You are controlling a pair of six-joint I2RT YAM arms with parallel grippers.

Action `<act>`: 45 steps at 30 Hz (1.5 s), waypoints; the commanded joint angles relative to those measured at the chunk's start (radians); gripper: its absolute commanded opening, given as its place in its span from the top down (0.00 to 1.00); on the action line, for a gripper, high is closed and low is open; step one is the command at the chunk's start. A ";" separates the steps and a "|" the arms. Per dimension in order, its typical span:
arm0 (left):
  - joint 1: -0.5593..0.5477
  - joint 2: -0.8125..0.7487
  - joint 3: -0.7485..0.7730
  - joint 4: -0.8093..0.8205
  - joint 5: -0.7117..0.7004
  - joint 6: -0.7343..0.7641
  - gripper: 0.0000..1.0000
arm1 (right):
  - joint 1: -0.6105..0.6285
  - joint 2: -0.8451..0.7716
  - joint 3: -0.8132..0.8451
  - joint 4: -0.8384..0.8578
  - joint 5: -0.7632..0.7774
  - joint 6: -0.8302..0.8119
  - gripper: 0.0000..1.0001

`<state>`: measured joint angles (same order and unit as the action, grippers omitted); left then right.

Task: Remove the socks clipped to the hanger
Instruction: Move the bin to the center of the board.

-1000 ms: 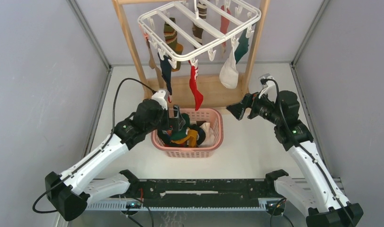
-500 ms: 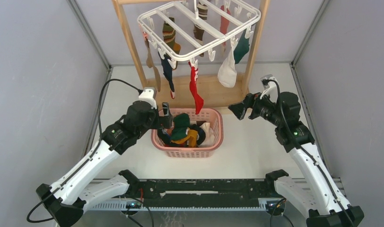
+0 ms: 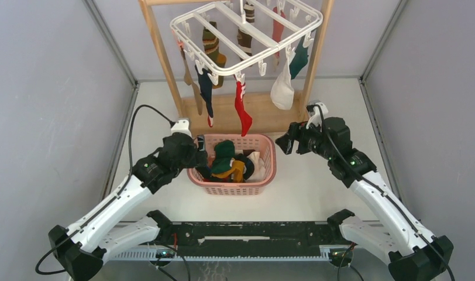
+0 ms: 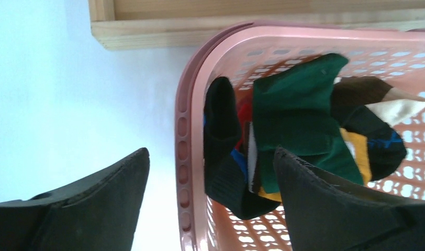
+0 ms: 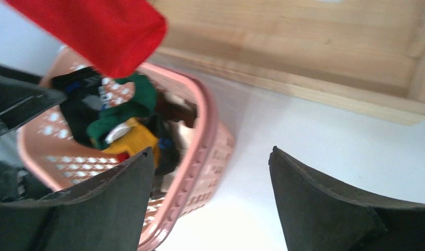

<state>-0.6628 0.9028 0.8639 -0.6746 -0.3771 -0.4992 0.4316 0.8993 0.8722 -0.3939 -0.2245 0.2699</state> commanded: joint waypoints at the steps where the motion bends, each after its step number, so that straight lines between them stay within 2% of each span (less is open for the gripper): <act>1: 0.006 -0.056 -0.063 0.049 -0.093 -0.056 0.03 | 0.009 -0.028 -0.063 0.050 0.232 0.025 0.11; 4: 0.007 -0.084 -0.087 0.080 -0.140 -0.109 0.00 | -0.019 -0.065 -0.146 0.134 0.284 0.015 0.01; 11: 0.013 -0.068 -0.187 0.202 -0.340 -0.133 0.00 | -0.136 -0.137 -0.327 0.336 0.348 -0.017 0.00; 17: 0.017 -0.106 -0.312 0.400 -0.448 -0.088 0.00 | -0.176 -0.170 -0.423 0.481 0.476 -0.030 0.00; 19: 0.023 -0.124 -0.357 0.481 -0.495 -0.031 0.00 | -0.186 -0.169 -0.451 0.526 0.536 -0.029 0.00; 23: 0.037 -0.154 -0.469 0.740 -0.519 0.177 0.00 | -0.221 -0.170 -0.541 0.642 0.608 -0.040 0.01; 26: 0.093 -0.160 -0.519 0.837 -0.507 0.234 0.00 | -0.254 -0.151 -0.604 0.744 0.621 -0.050 0.00; 29: 0.169 -0.163 -0.523 0.857 -0.494 0.247 0.00 | -0.296 -0.114 -0.661 0.857 0.625 -0.060 0.00; 33: 0.249 -0.180 -0.526 0.877 -0.408 0.279 0.00 | -0.355 -0.057 -0.688 0.956 0.599 -0.045 0.00; 42: 0.269 -0.197 -0.488 0.876 -0.229 0.301 0.00 | -0.381 0.078 -0.676 1.072 0.571 -0.040 0.00; 45: 0.270 -0.209 -0.479 0.894 -0.114 0.310 0.00 | -0.381 0.087 -0.680 1.088 0.565 -0.037 0.00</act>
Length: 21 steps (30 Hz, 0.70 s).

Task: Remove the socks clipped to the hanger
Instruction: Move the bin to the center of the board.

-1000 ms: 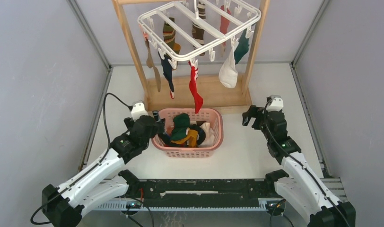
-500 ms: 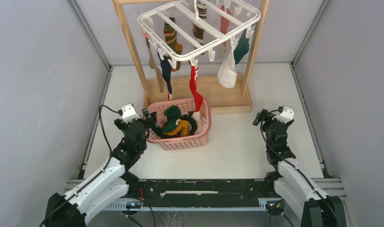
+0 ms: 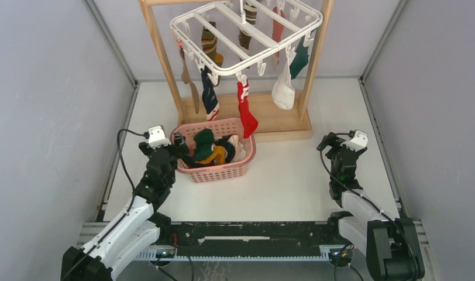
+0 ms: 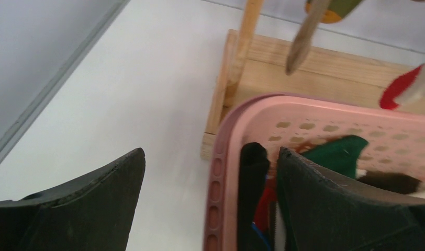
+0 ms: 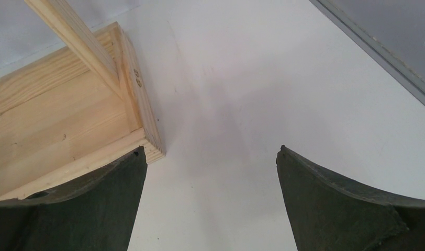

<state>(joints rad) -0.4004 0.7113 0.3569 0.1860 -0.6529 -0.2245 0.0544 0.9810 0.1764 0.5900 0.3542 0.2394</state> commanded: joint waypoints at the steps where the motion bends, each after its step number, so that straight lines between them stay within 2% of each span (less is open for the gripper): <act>1: 0.007 -0.020 0.027 0.045 0.196 0.037 0.00 | -0.004 0.009 0.019 0.103 -0.014 -0.008 0.00; 8: 0.008 -0.075 0.071 0.040 0.345 0.064 0.00 | -0.004 -0.017 0.020 0.094 -0.012 -0.012 0.00; 12: 0.008 -0.142 0.105 -0.014 0.329 0.083 0.00 | -0.004 -0.018 0.017 0.091 -0.009 -0.009 0.00; 17: 0.008 -0.251 0.126 -0.070 0.175 0.111 0.00 | -0.004 -0.019 0.018 0.092 -0.017 -0.008 0.00; 21: 0.010 -0.270 0.122 -0.094 -0.101 0.131 0.00 | -0.004 -0.018 0.022 0.088 -0.023 -0.008 0.00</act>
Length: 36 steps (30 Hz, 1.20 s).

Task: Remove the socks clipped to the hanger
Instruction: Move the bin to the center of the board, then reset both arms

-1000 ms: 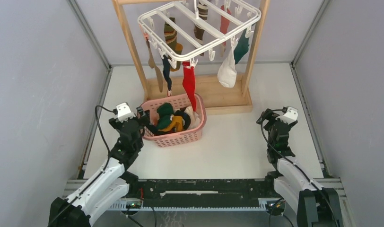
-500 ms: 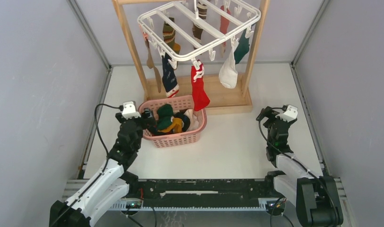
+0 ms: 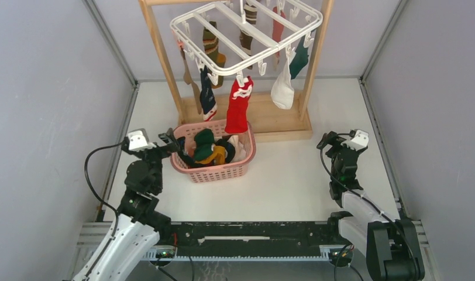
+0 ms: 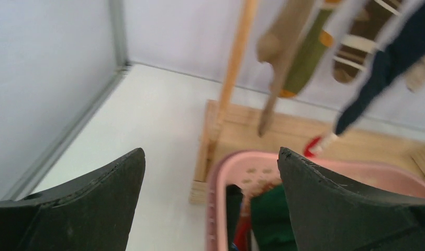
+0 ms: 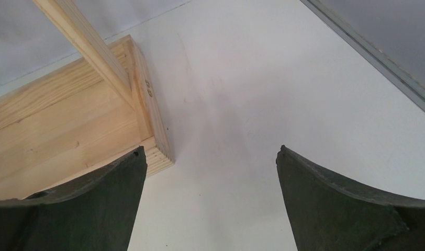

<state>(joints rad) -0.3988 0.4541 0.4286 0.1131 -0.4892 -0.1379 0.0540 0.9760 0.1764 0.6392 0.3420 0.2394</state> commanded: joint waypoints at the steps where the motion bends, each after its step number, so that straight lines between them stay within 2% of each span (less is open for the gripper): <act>1: 0.015 -0.005 0.042 -0.020 -0.322 0.041 0.00 | -0.003 -0.009 0.023 0.039 -0.013 -0.009 0.00; 5: 0.096 0.040 -0.001 -0.002 -0.402 0.008 0.00 | -0.002 0.014 0.027 0.042 -0.032 -0.007 0.00; 12: 0.307 0.176 -0.086 0.068 -0.284 -0.056 0.00 | 0.001 0.034 0.025 0.055 -0.032 -0.010 0.00; 14: 0.358 0.261 -0.084 0.081 -0.189 -0.075 0.00 | 0.001 0.030 0.021 0.059 -0.031 -0.014 0.00; 18: 0.367 0.364 -0.093 0.167 -0.045 -0.047 0.00 | 0.001 0.030 0.017 0.064 -0.019 -0.020 0.00; 22: 0.367 0.393 -0.148 0.306 0.141 -0.046 0.00 | 0.001 0.045 0.006 0.087 -0.004 -0.020 0.00; 28: 0.358 0.429 -0.132 0.374 0.317 0.033 0.00 | 0.000 0.057 -0.014 0.137 0.007 -0.022 0.00; 32: 0.338 0.446 -0.114 0.410 0.423 0.067 0.00 | 0.000 0.074 -0.016 0.159 0.015 -0.030 0.00; 36: 0.308 0.487 -0.072 0.381 0.425 0.098 0.00 | -0.004 0.074 -0.027 0.182 0.022 -0.035 0.00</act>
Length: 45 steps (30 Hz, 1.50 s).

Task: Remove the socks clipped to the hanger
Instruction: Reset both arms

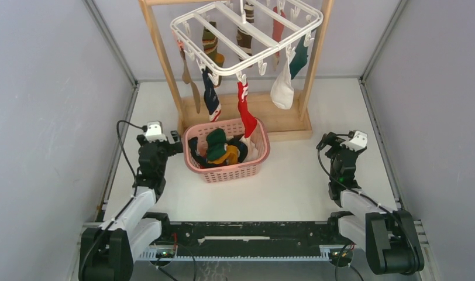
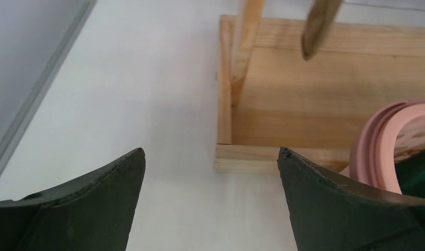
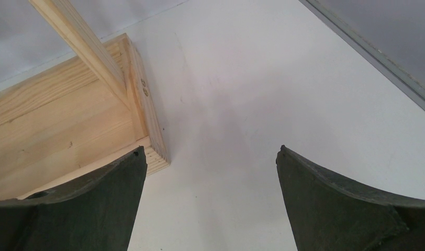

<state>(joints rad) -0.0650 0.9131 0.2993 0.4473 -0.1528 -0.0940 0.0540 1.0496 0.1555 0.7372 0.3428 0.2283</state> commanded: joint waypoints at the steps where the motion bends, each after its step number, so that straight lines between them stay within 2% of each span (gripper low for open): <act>1: -0.027 0.021 0.058 0.037 0.075 0.052 0.00 | -0.006 0.001 -0.008 0.093 0.024 -0.026 0.00; 6: -0.025 -0.099 -0.025 0.072 -0.071 0.049 0.00 | -0.045 0.004 -0.031 0.161 0.005 -0.028 0.00; 9: -0.020 -0.090 -0.048 0.112 -0.136 0.061 0.00 | -0.087 0.037 -0.043 0.226 -0.027 -0.029 0.00; 13: 0.001 -0.026 -0.059 0.152 -0.176 0.034 0.00 | -0.080 0.090 -0.040 0.271 -0.054 -0.055 0.00; 17: 0.011 0.043 -0.118 0.331 -0.113 0.090 0.00 | -0.057 0.147 -0.023 0.305 -0.038 -0.098 0.00; 20: 0.013 0.108 -0.155 0.470 -0.129 0.108 0.00 | -0.057 0.162 -0.009 0.286 -0.045 -0.101 0.00; 25: 0.020 0.147 -0.149 0.501 -0.117 0.136 0.00 | -0.027 0.195 -0.003 0.308 -0.122 -0.139 0.00; 29: 0.023 0.195 -0.154 0.563 -0.095 0.151 0.00 | -0.046 0.291 -0.047 0.481 -0.128 -0.109 0.00; 31: 0.023 0.211 -0.133 0.540 -0.086 0.156 0.00 | -0.045 0.266 -0.030 0.407 -0.160 -0.118 0.00; 34: 0.023 0.241 -0.119 0.536 -0.094 0.158 0.00 | -0.046 0.294 -0.015 0.431 -0.205 -0.149 0.00; 36: 0.025 0.262 -0.101 0.526 -0.092 0.155 0.00 | -0.045 0.280 0.036 0.305 -0.232 -0.156 0.00; 37: 0.028 0.269 -0.093 0.517 -0.109 0.144 0.00 | -0.046 0.297 0.052 0.295 -0.247 -0.167 0.00; 39: 0.056 0.315 -0.105 0.578 -0.101 0.116 0.00 | -0.044 0.296 0.084 0.226 -0.263 -0.180 0.00; 45: 0.062 0.339 -0.101 0.592 -0.082 0.102 0.00 | -0.046 0.303 0.095 0.222 -0.277 -0.178 0.00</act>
<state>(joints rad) -0.0097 1.2530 0.1612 0.9627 -0.2497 0.0257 0.0124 1.3476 0.2283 0.9699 0.0948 0.0685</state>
